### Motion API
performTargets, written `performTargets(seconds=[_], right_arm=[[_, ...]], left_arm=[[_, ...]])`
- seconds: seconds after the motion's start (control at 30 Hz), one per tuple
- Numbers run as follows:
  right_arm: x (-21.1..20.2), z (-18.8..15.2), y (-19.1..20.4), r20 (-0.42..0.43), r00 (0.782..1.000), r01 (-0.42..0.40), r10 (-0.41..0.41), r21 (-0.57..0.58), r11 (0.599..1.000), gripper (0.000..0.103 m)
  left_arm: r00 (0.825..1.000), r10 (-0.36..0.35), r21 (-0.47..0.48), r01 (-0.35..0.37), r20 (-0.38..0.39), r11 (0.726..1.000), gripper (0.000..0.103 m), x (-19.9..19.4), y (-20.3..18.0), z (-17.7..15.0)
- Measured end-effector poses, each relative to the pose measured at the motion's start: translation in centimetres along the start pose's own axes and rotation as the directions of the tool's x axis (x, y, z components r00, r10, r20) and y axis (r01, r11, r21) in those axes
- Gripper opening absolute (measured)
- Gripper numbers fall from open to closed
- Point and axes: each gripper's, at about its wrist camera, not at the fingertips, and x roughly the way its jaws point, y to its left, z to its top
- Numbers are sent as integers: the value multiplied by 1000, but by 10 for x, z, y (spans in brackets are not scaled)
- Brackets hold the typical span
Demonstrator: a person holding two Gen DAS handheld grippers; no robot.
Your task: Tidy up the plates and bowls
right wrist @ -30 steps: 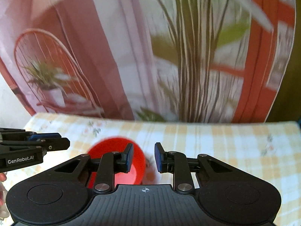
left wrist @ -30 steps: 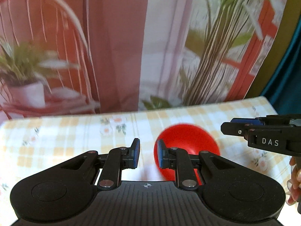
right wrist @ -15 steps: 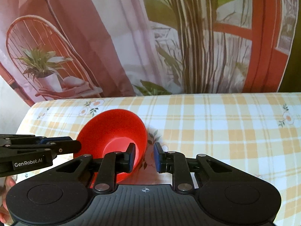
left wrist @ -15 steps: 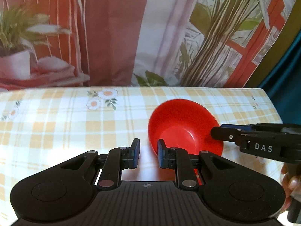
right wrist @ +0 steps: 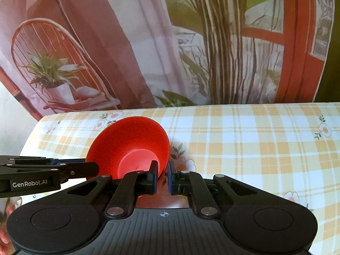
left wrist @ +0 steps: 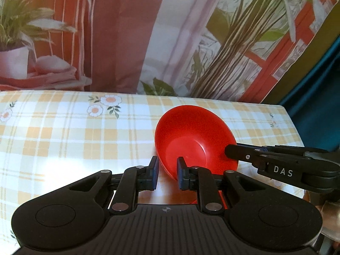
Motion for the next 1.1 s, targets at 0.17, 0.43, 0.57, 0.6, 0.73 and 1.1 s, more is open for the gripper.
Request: performTargets(seconds=[0.17, 0.43, 0.57, 0.6, 0.73, 1.1], right_arm=[[-14, 1, 2, 22, 1000, -6, 6, 0, 1000, 9], [-43, -7, 8, 49, 999, -21, 22, -20, 1000, 9], [-57, -16, 13, 58, 998, -29, 31, -31, 999, 9], [-62, -20, 14, 60, 998, -32, 34, -31, 999, 9], [-72, -34, 17, 62, 997, -41, 42, -25, 999, 9], [-81, -67, 23, 37, 999, -34, 36, -38, 999, 9]], left_arm=[[1000, -2, 11, 2, 25, 1000, 19, -17, -7, 2], [998, -9, 51, 6, 60, 999, 19, -46, -19, -7], [997, -21, 34, 18, 78, 999, 19, -64, -22, -19], [996, -26, 24, 24, 85, 999, 19, -67, -21, -23], [992, -54, -31, 58, 115, 998, 19, -79, -18, -39], [993, -59, -52, 65, 104, 997, 19, -89, -18, -70]])
